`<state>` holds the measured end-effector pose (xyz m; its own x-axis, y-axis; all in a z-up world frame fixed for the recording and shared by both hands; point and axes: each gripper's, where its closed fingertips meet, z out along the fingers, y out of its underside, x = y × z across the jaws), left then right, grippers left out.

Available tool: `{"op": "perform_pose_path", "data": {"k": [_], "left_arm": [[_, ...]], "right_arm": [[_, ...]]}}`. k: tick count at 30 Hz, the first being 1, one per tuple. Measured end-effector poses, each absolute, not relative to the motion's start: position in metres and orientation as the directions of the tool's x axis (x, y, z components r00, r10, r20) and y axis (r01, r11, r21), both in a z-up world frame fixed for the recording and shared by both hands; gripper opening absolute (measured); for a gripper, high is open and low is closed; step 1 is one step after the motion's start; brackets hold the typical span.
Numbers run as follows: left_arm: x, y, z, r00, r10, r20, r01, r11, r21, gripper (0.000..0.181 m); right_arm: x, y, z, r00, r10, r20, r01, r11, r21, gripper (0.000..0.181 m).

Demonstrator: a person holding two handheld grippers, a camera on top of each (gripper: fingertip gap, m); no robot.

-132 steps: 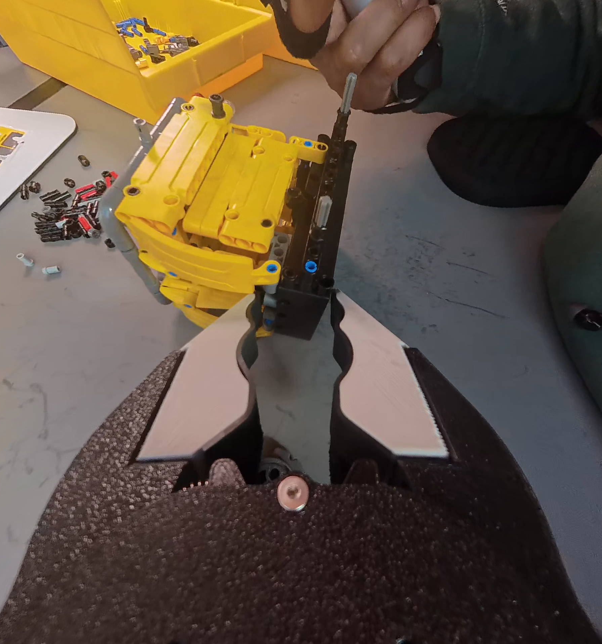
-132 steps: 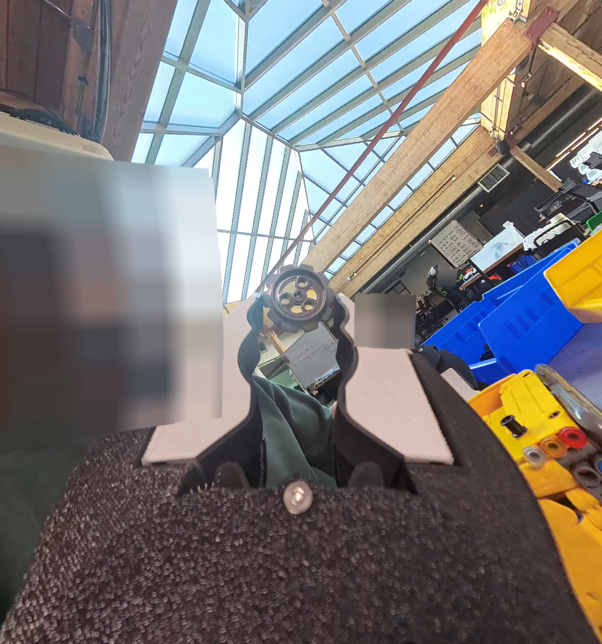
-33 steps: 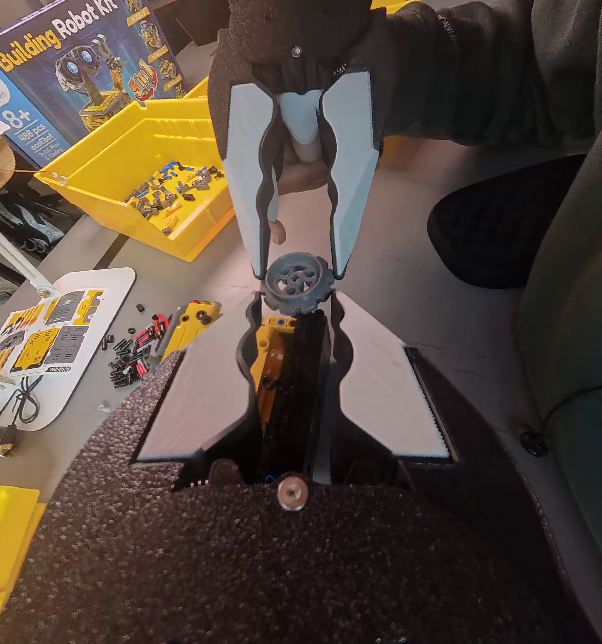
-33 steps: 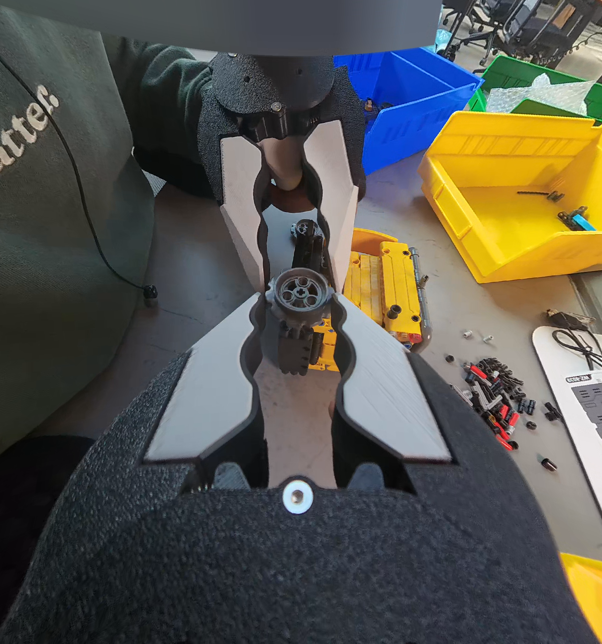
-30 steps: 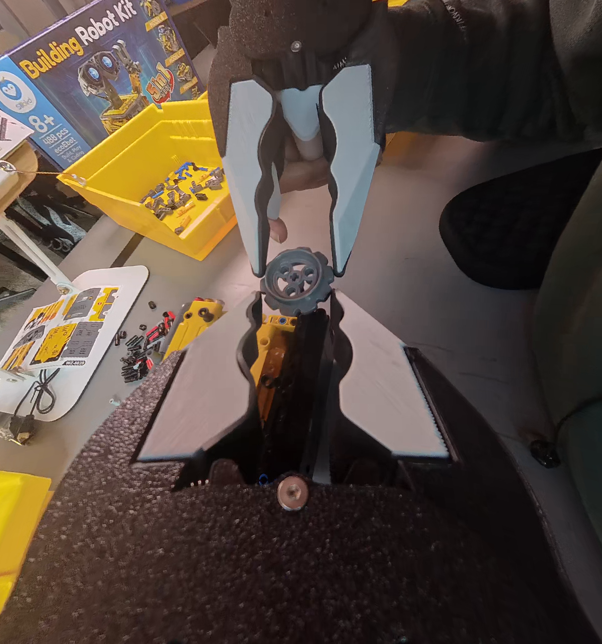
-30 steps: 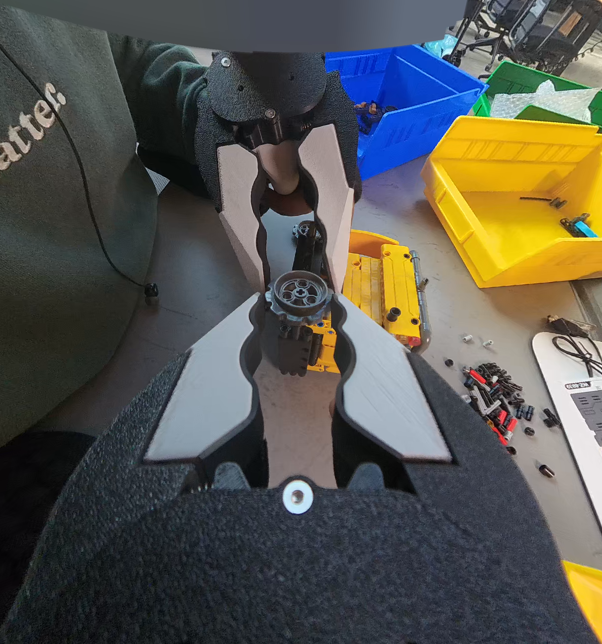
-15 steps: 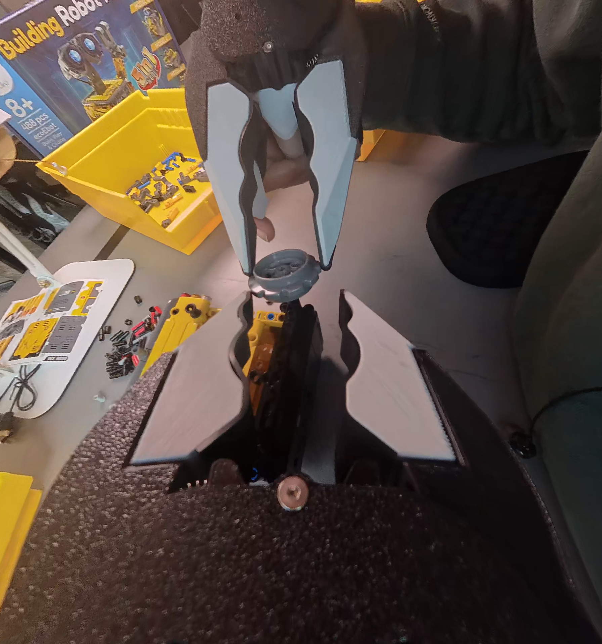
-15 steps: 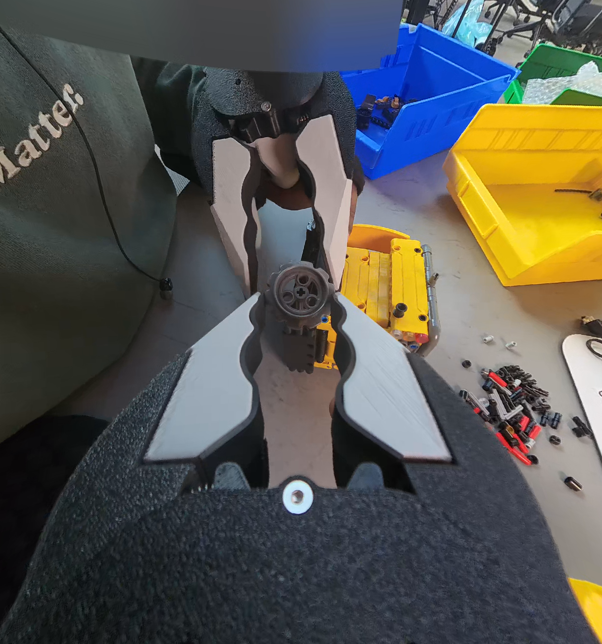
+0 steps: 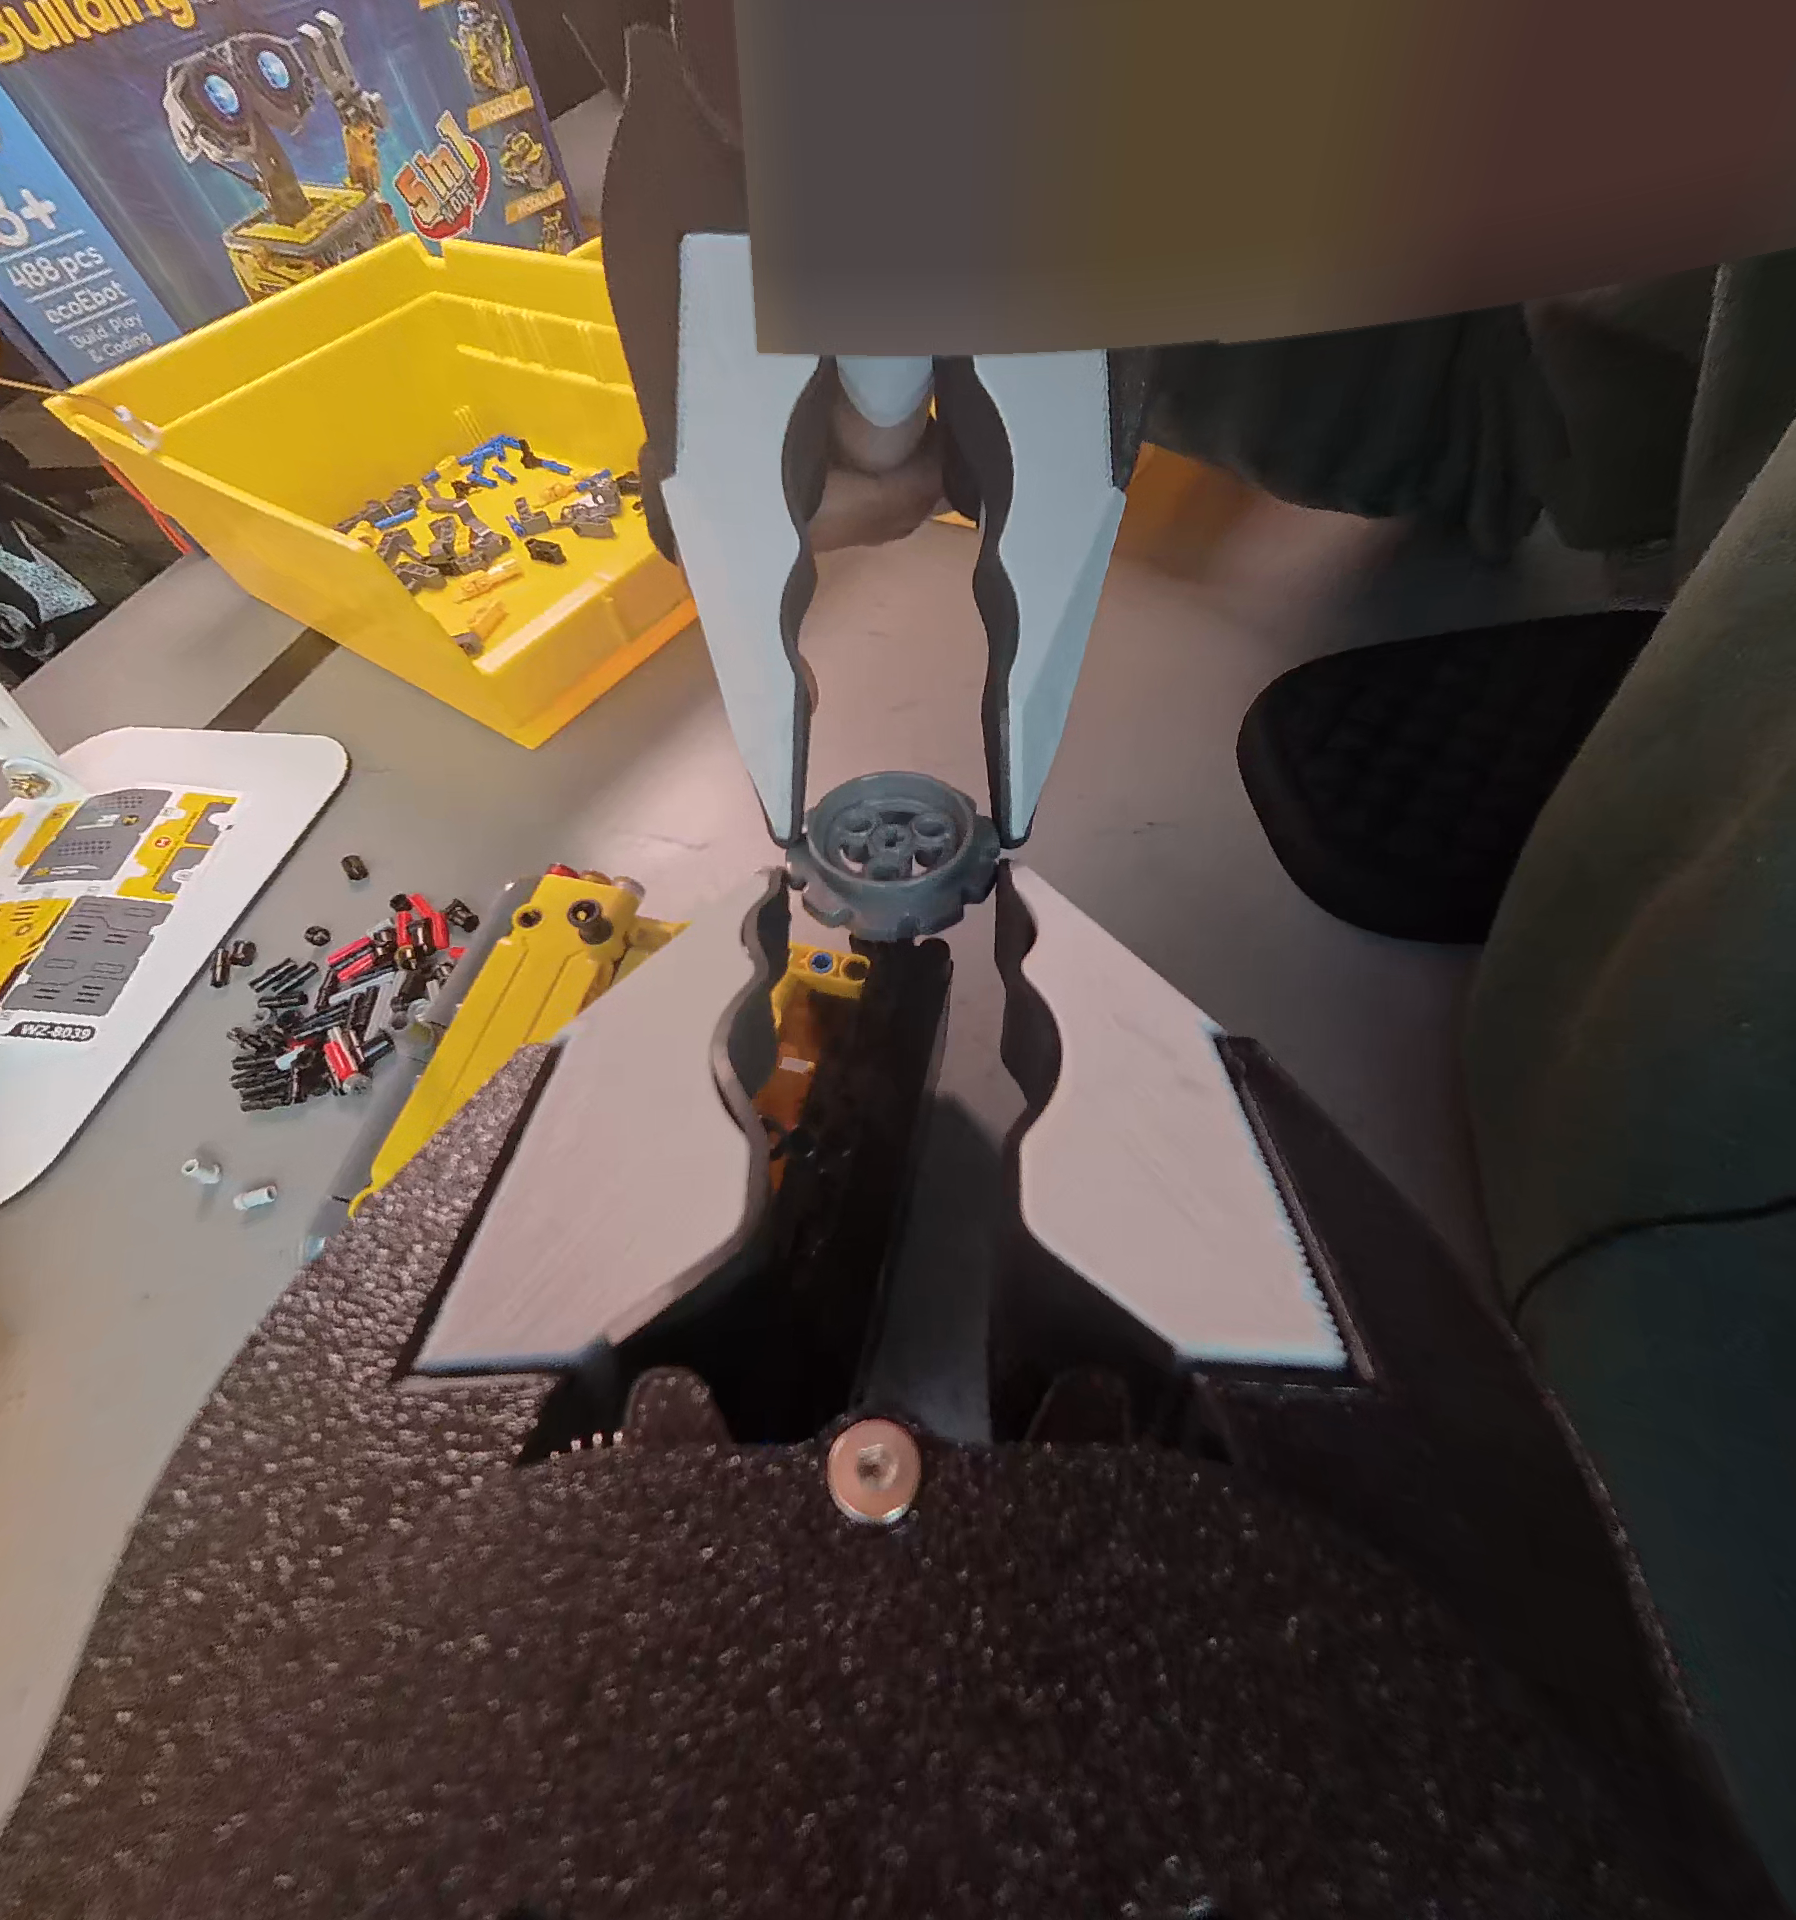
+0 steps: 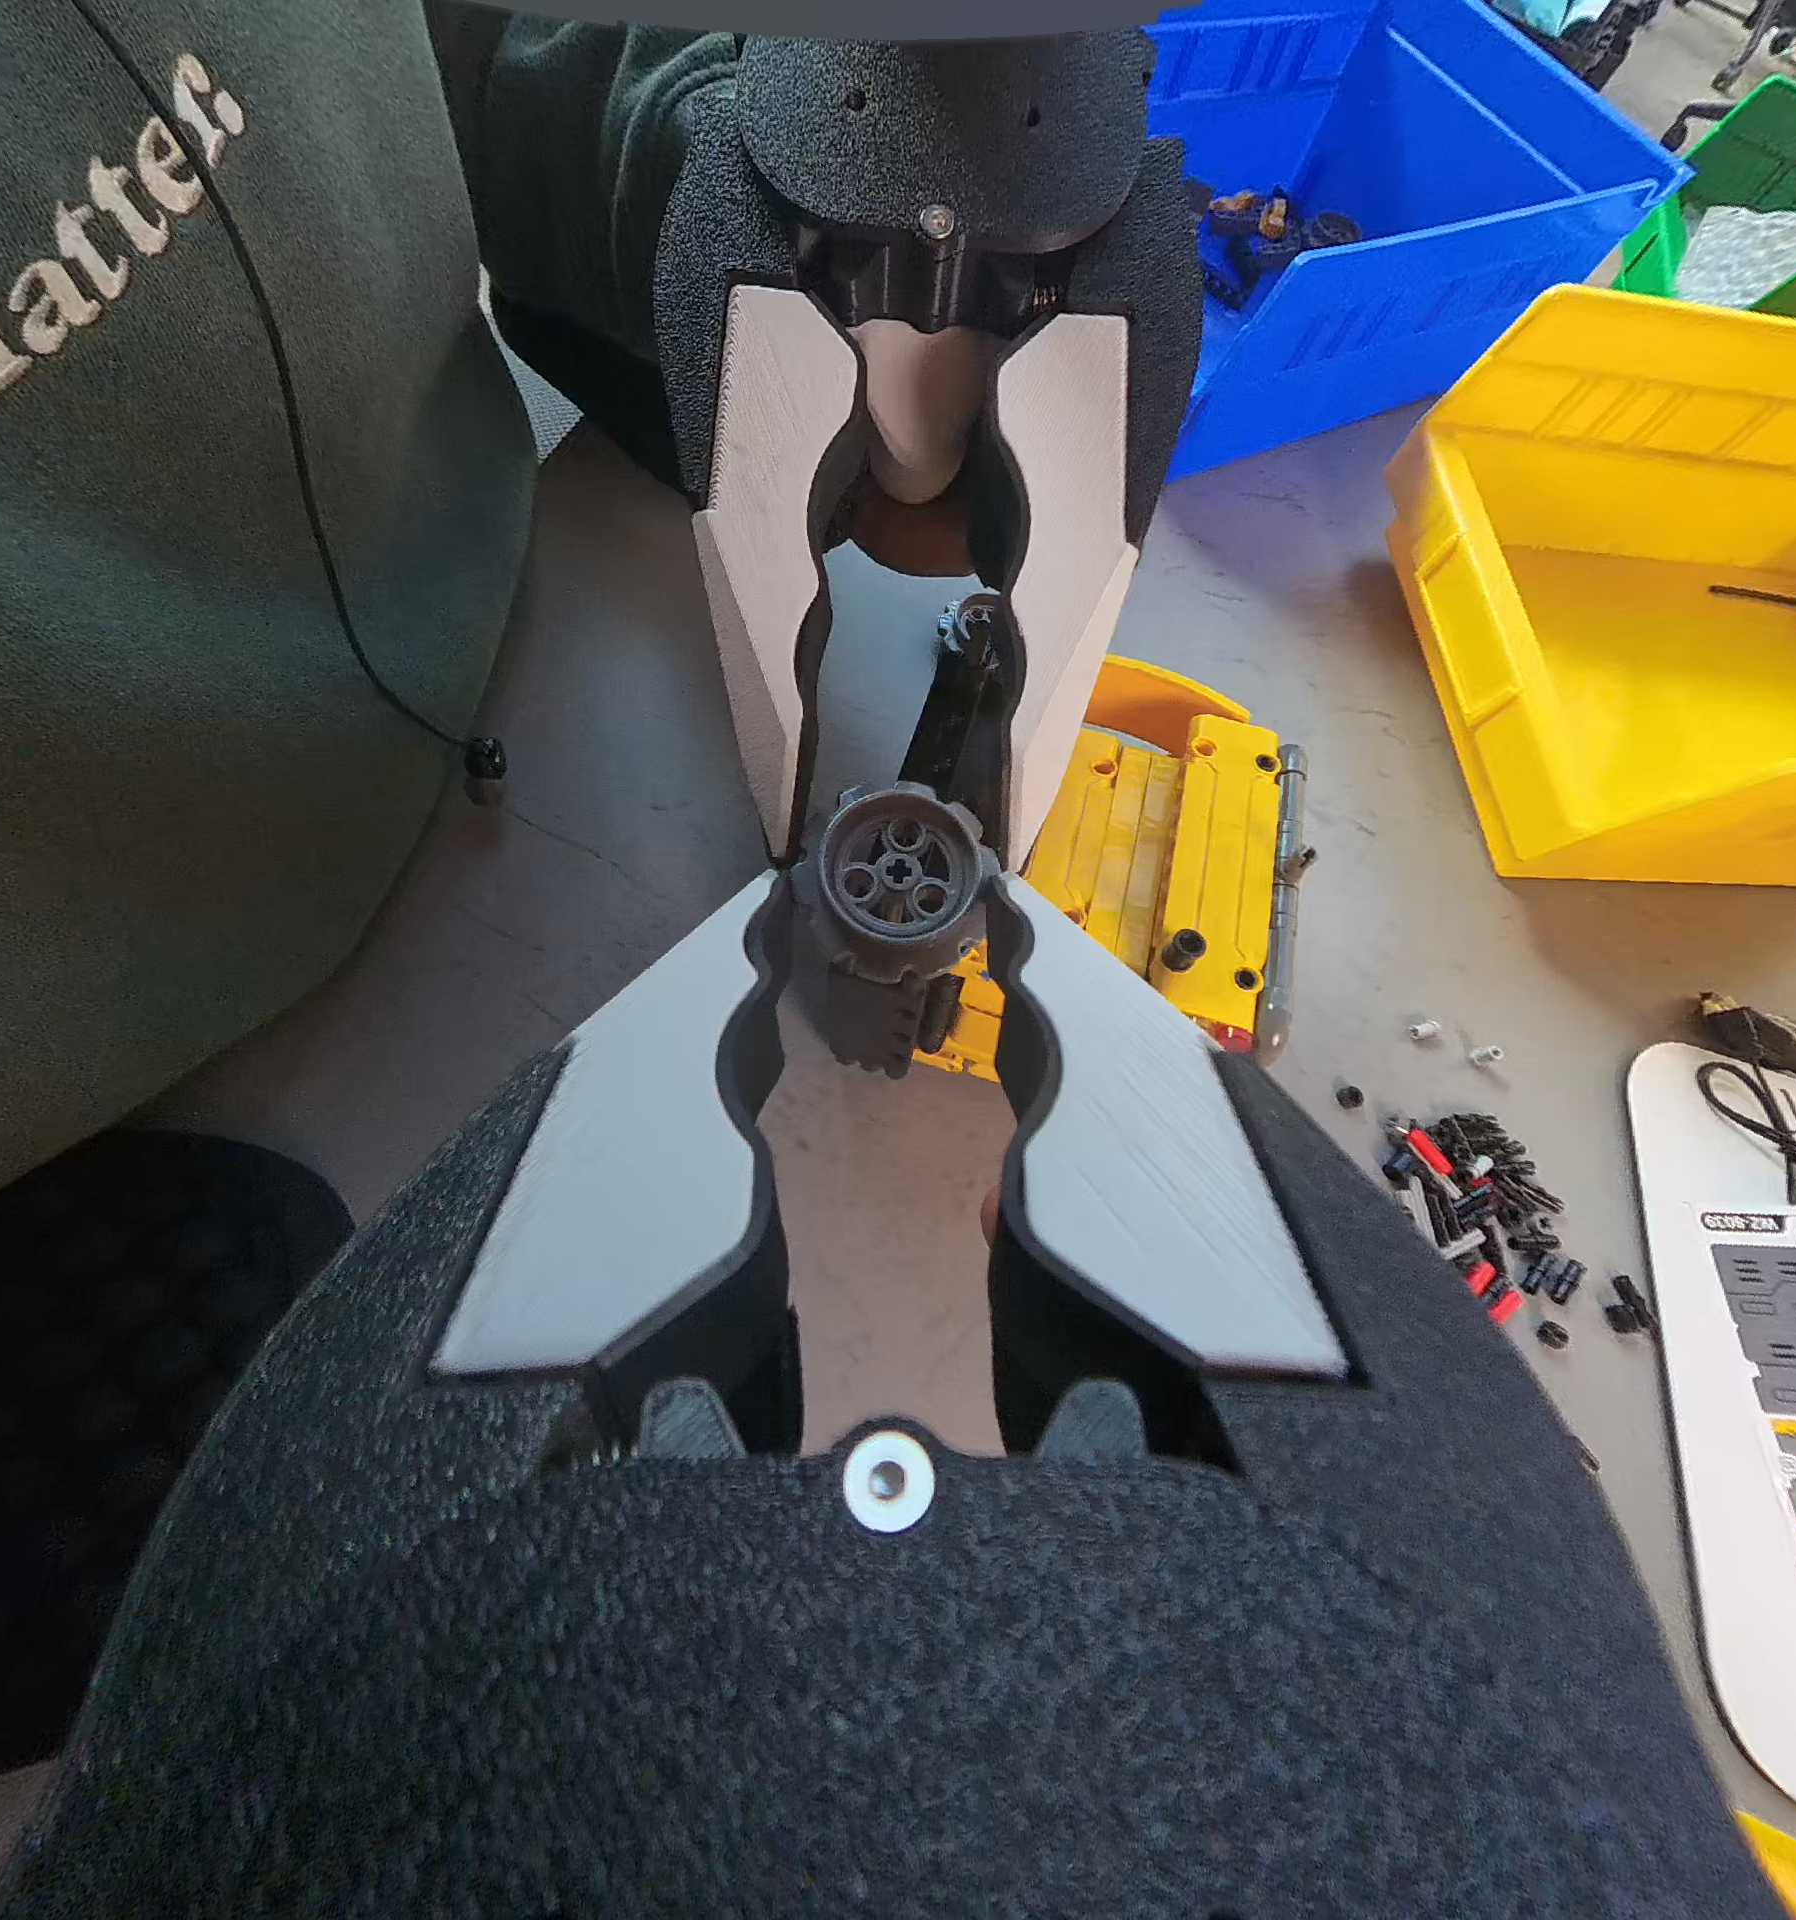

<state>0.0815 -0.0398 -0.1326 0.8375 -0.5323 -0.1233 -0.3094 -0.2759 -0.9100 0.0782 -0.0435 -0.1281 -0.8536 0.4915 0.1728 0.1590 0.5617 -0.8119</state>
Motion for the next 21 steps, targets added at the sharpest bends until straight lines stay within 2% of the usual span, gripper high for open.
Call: {"op": "perform_pose_path", "data": {"k": [9, 21], "left_arm": [[0.0815, -0.0398, -0.1339, 0.842, -0.530, -0.103, -0.299, -0.298, -0.907, 0.039], [0.0834, -0.0406, -0.1352, 0.807, -0.585, -0.076, -0.314, -0.317, -0.895, 0.039]], "right_arm": [[0.0783, -0.0432, -0.1290, -0.874, 0.466, 0.141, 0.189, 0.593, -0.783, 0.037], [0.0785, -0.0427, -0.1308, -0.803, 0.566, 0.186, 0.205, 0.556, -0.805, 0.037]]}}
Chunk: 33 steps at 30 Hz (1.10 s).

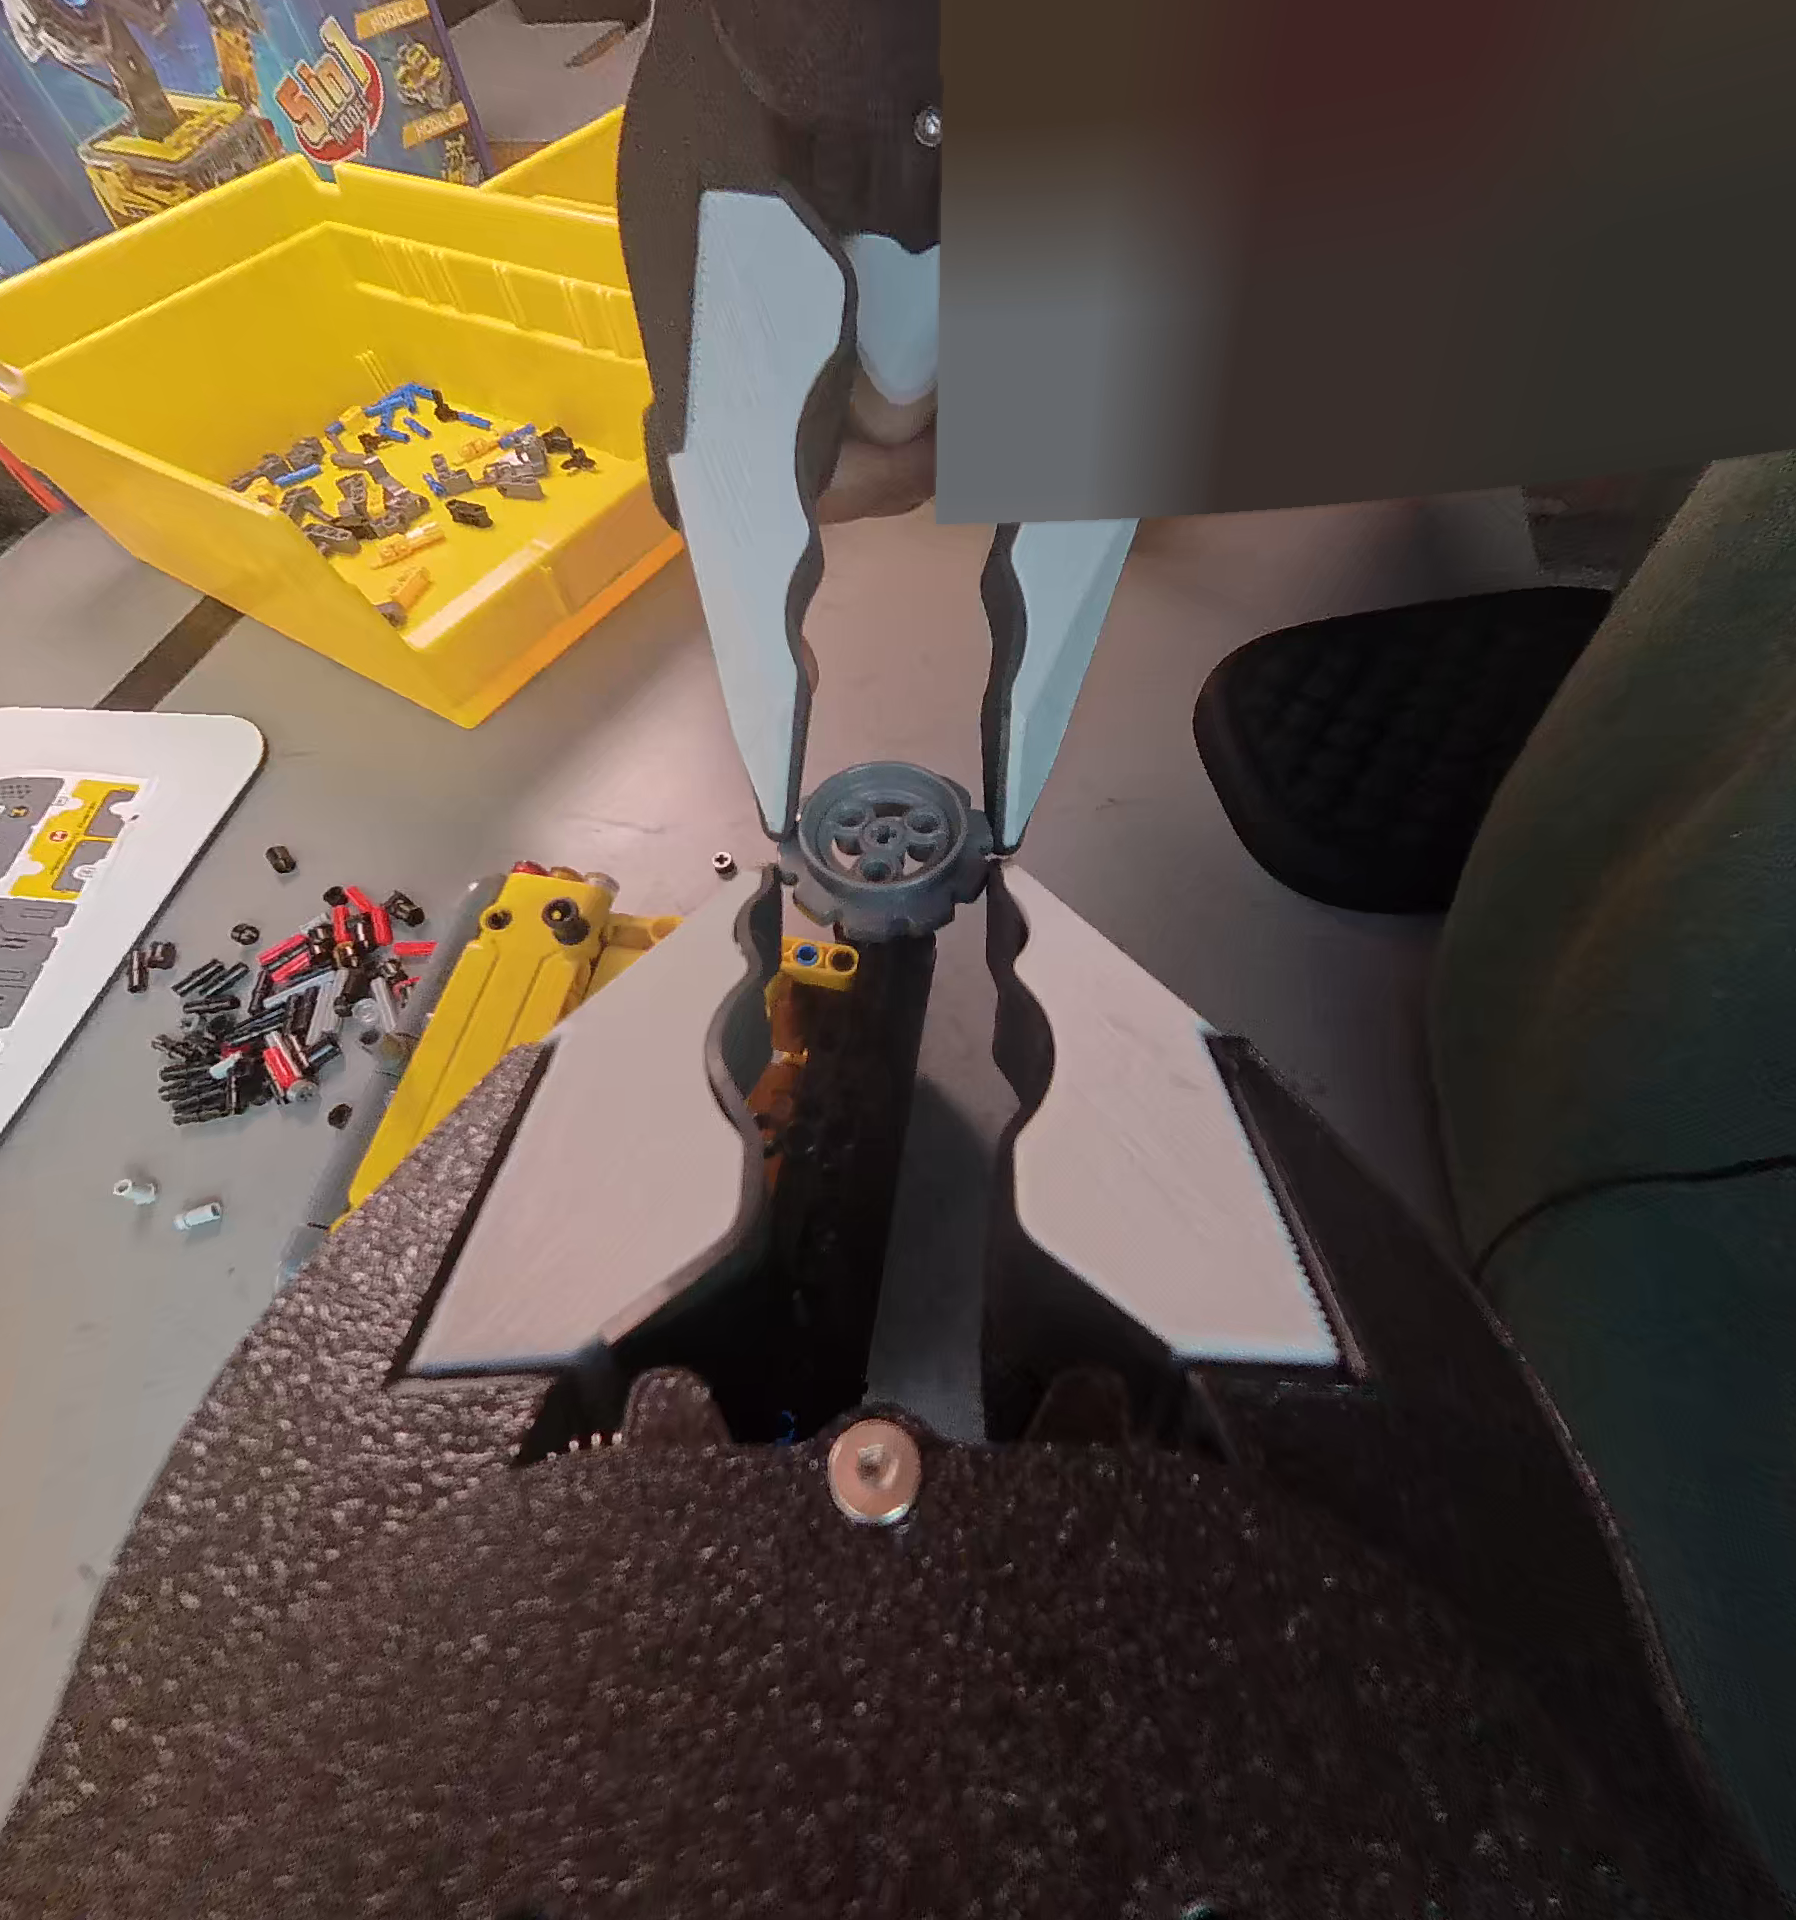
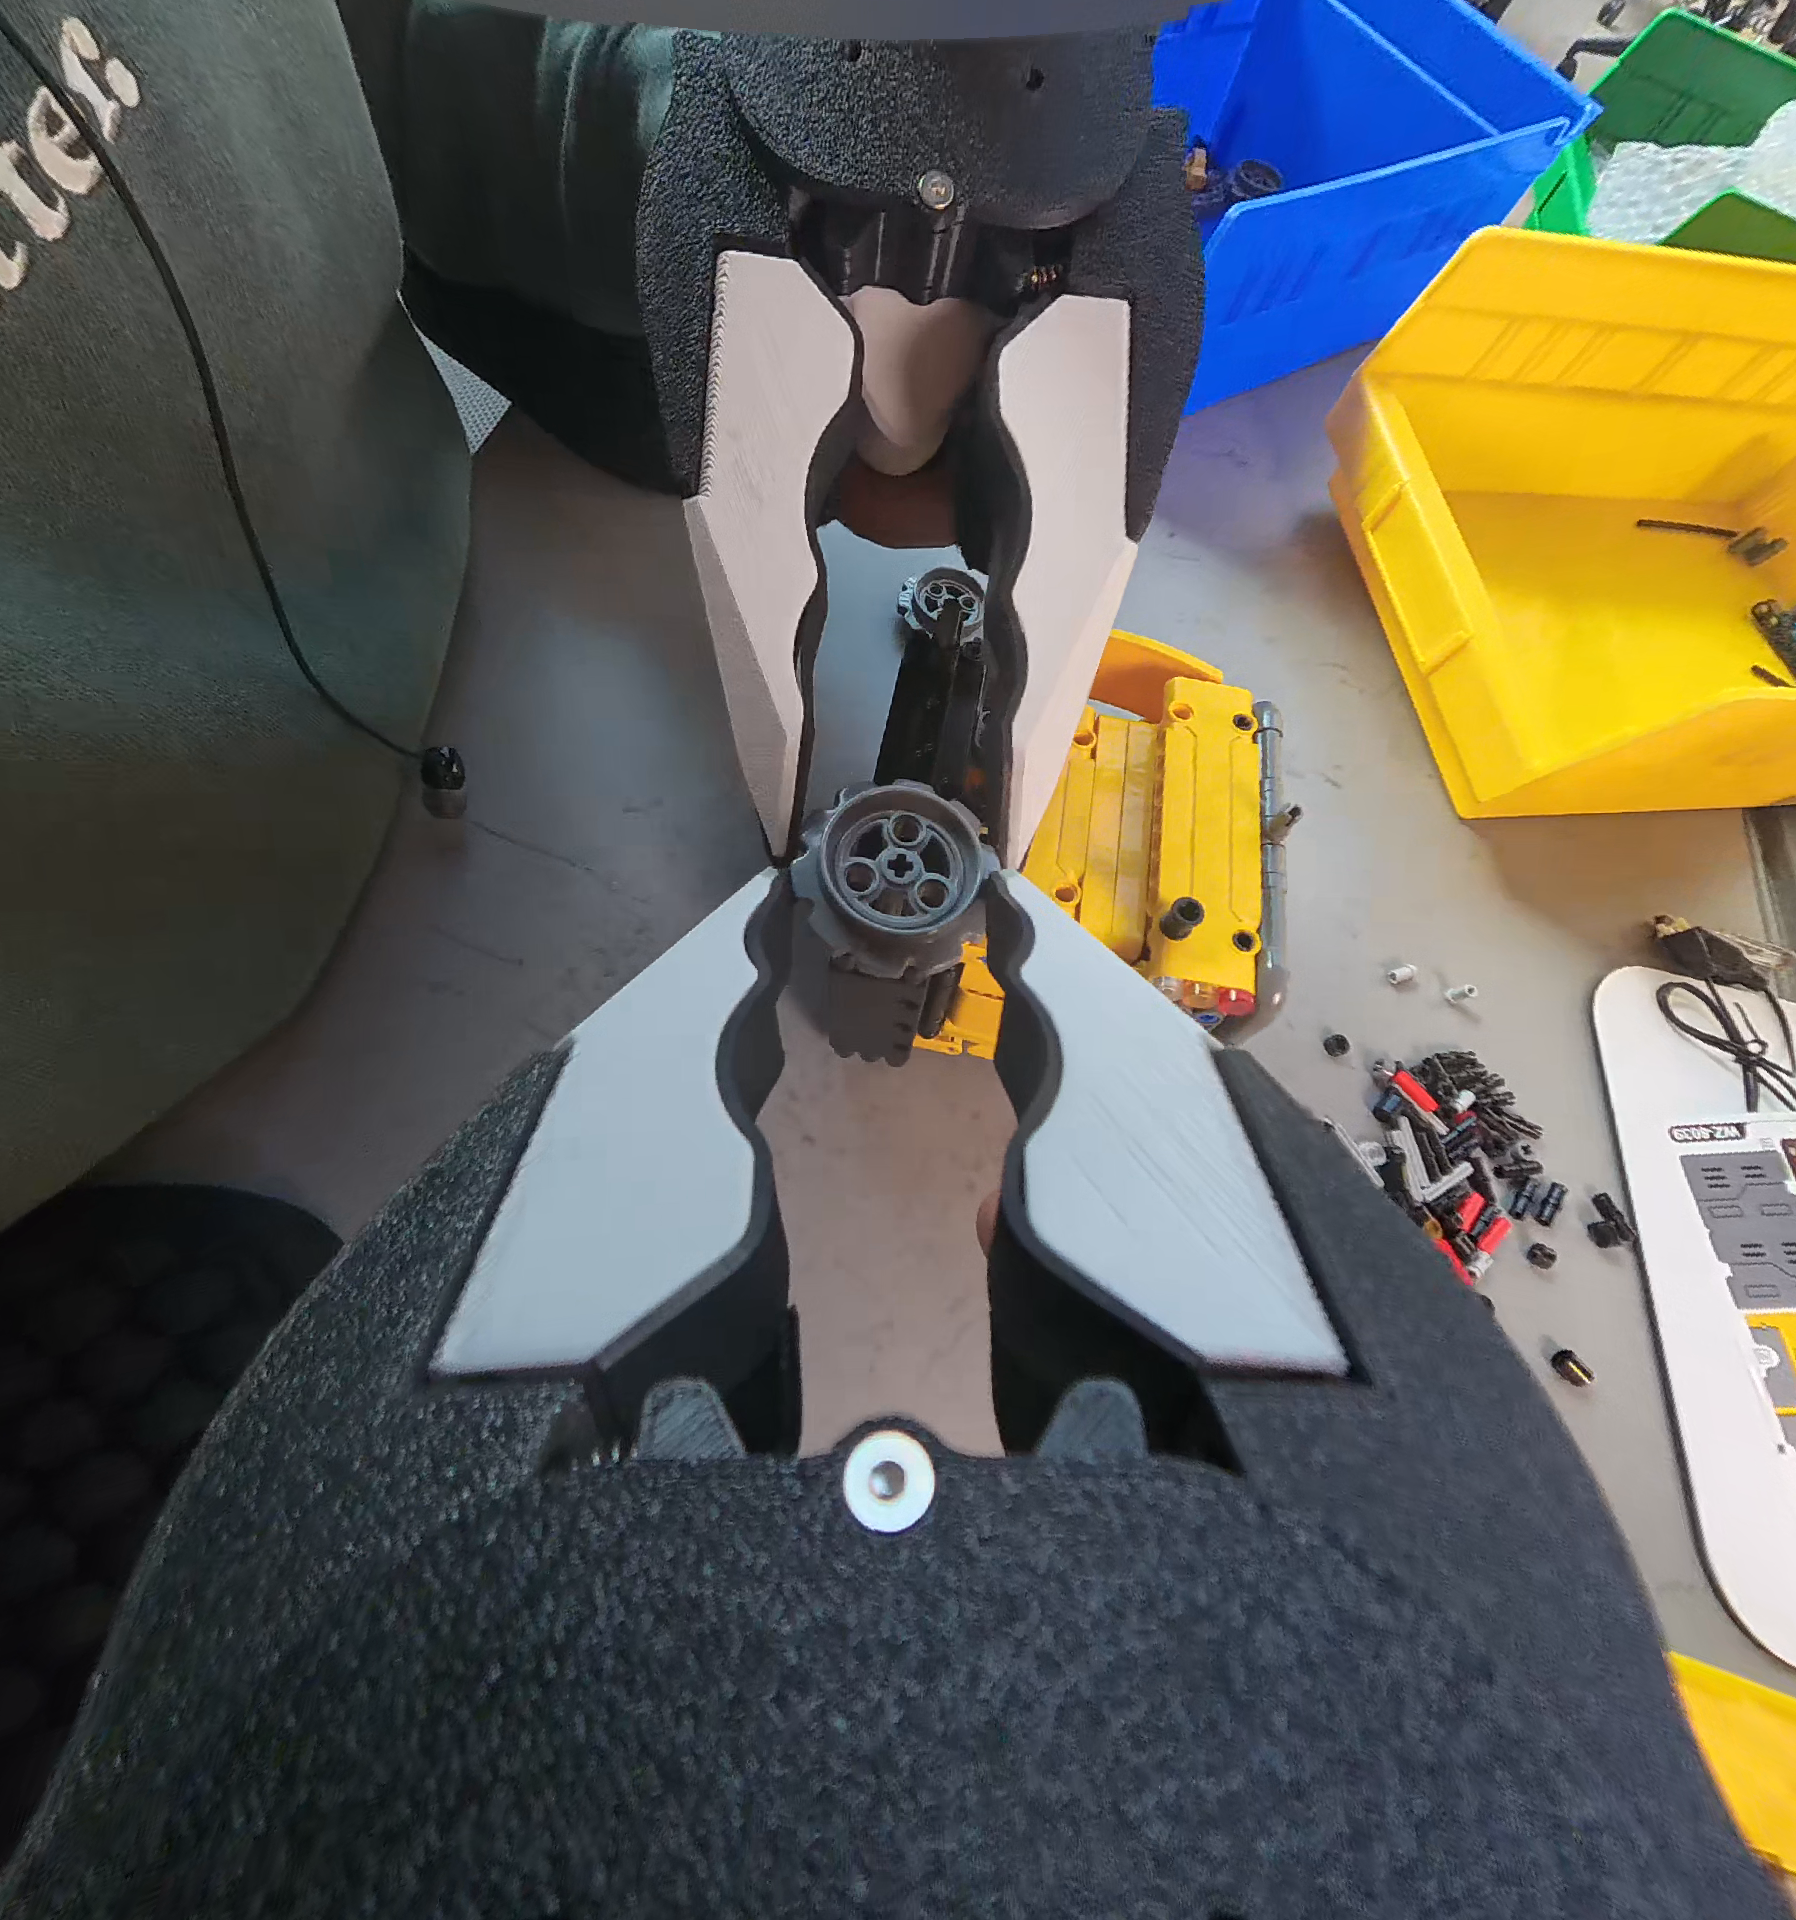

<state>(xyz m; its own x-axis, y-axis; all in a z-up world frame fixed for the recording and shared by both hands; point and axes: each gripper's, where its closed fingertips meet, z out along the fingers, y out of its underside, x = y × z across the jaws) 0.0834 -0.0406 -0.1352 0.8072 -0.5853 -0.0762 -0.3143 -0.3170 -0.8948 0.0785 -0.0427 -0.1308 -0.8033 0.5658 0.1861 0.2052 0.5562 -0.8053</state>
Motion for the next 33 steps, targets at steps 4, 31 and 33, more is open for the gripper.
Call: {"op": "perform_pose_path", "data": {"k": [4, 31, 33], "left_arm": [[0.083, -0.042, -0.136, 0.795, -0.600, -0.086, -0.341, -0.326, -0.882, 0.039], [0.083, -0.039, -0.137, 0.807, -0.575, -0.134, -0.364, -0.306, -0.880, 0.039], [0.083, -0.038, -0.137, 0.808, -0.574, -0.135, -0.364, -0.306, -0.880, 0.038]], "right_arm": [[0.078, -0.044, -0.131, -0.803, 0.560, 0.205, 0.199, 0.575, -0.794, 0.037], [0.077, -0.042, -0.137, -0.818, 0.570, 0.082, 0.320, 0.568, -0.758, 0.040], [0.077, -0.041, -0.137, -0.818, 0.572, 0.070, 0.312, 0.541, -0.781, 0.040]]}}
